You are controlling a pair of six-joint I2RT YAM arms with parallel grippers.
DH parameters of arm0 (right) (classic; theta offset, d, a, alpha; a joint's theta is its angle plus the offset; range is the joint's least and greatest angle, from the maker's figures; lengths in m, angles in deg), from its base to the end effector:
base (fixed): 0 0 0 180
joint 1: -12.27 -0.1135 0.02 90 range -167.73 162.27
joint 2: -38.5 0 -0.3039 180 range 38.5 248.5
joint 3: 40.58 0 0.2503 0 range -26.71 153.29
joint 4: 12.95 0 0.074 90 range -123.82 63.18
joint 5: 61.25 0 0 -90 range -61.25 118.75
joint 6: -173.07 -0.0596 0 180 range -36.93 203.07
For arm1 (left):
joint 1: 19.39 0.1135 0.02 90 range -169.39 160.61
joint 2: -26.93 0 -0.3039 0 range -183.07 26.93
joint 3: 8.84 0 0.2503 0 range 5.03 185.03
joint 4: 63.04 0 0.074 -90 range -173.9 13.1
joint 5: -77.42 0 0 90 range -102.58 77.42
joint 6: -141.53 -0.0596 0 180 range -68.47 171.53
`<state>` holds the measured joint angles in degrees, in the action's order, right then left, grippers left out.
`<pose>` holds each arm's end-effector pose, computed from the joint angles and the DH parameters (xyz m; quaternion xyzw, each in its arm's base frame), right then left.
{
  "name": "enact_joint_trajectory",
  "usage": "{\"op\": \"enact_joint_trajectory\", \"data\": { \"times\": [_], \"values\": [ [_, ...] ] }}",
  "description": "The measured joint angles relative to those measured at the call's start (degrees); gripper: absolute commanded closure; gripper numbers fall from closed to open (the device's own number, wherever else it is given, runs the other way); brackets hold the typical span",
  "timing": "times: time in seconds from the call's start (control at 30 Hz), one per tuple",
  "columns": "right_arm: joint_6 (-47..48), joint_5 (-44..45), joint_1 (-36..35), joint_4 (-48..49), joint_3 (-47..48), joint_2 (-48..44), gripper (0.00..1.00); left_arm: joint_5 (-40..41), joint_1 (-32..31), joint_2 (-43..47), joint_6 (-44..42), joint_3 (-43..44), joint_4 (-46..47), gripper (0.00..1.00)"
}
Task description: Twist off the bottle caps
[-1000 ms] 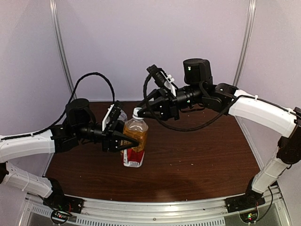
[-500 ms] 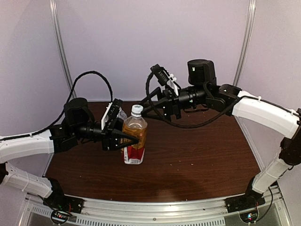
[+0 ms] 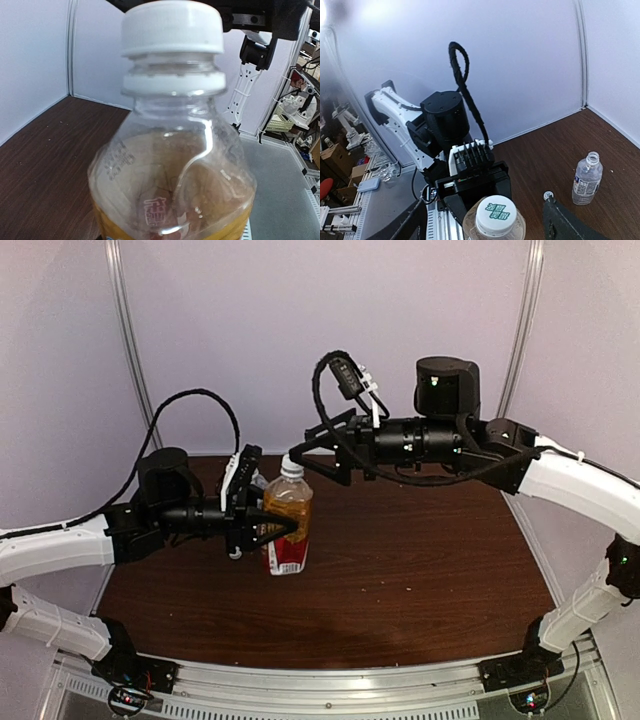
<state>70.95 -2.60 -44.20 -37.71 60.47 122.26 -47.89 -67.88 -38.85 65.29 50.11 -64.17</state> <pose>0.1674 0.3087 0.4738 -0.4382 0.6029 0.5256 0.4102 0.1500 -0.2215 0.3439 0.4046 0.6268 -0.5192 0.4171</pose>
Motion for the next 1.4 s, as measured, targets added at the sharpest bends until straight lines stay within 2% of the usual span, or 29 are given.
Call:
{"op": "enact_joint_trajectory", "data": {
  "times": [0.17,0.3,0.73,0.9,1.1,1.4],
  "values": [
    [-3.3,11.8,-3.0,-3.0,4.7,2.8,0.22,3.3,0.0,0.0,-0.2,0.3,-0.8,0.65],
    [-4.8,16.3,-3.7,-4.7,6.3,4.9,0.32,4.9,0.0,0.0,-0.2,0.3,-0.9,0.65],
    [-6.3,18.2,-4.2,-6.5,6.3,6.6,0.69,7.5,0.0,0.0,-0.2,0.3,-1.5,0.66],
    [-6.3,17.2,-4.3,-6.0,6.2,6.6,0.81,8.2,0.0,0.2,-0.4,0.3,-2.1,0.66],
    [-3.3,14.5,-3.4,-3.7,4.0,5.7,0.87,8.2,0.0,0.5,-0.8,0.3,-3.0,0.65],
    [5.5,-4.7,1.8,-1.3,1.3,3.7,0.86,-1.2,-0.2,0.9,-1.5,0.2,-3.0,0.65]
  ]
}}
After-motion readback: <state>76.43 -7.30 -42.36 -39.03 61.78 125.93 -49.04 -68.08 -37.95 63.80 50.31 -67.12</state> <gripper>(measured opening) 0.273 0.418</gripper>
